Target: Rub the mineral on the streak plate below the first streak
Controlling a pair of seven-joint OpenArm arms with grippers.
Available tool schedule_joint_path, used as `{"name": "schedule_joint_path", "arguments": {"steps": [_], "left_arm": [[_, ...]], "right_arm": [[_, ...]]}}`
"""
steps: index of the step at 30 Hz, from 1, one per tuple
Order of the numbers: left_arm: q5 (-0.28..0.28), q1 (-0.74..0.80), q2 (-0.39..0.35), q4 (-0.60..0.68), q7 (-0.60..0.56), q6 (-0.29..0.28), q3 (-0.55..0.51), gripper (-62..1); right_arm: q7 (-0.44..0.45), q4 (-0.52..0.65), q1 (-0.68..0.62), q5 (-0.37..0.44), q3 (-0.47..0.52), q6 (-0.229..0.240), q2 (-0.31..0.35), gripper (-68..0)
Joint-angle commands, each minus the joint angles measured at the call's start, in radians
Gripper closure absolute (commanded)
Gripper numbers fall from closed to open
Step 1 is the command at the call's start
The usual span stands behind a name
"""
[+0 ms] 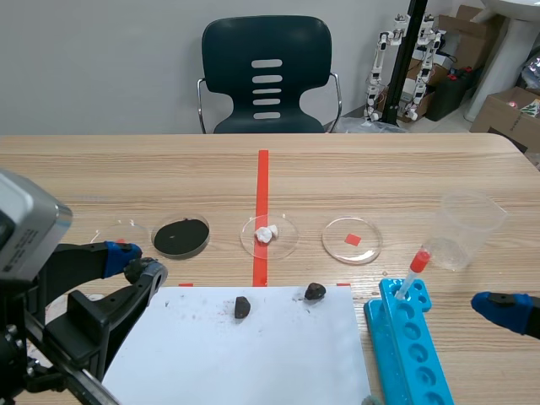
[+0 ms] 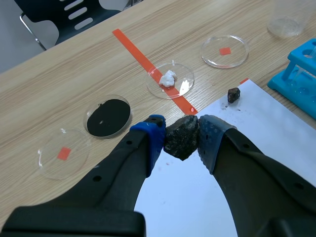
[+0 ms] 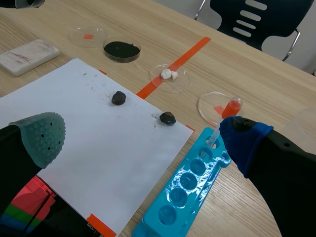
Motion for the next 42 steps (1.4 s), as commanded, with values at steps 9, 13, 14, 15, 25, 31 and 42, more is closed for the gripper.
{"name": "schedule_joint_path", "arguments": {"steps": [9,13,14,15,25,31,42], "left_arm": [[-0.006,-0.001,0.005,0.016,-0.014,0.001,0.001,-12.8],[-0.006,-0.001,0.005,0.016,-0.014,0.001,0.001,-12.8],[-0.006,-0.001,0.005,0.016,-0.014,0.001,0.001,-12.8],[-0.006,-0.001,0.005,0.016,-0.014,0.001,0.001,-12.8],[-0.006,-0.001,0.005,0.016,-0.013,0.001,0.001,-12.8],[-0.020,-0.003,0.008,0.016,-0.004,0.001,0.001,-12.8],[-0.182,-0.165,0.064,-0.099,0.378,0.085,0.001,-12.8]], "right_arm": [[0.015,0.014,0.001,0.007,0.004,-0.004,0.000,-67.9],[0.015,0.014,0.001,0.007,0.004,-0.004,0.000,-67.9],[0.015,0.014,0.001,0.007,0.004,-0.004,0.000,-67.9],[0.015,0.014,0.001,0.007,0.004,-0.004,0.000,-67.9],[0.015,0.014,0.001,0.007,0.004,-0.004,0.000,-67.9],[0.015,0.014,0.001,0.007,0.004,-0.004,0.000,-67.9],[0.014,0.014,0.001,0.007,0.004,-0.004,0.000,-67.9]]}}
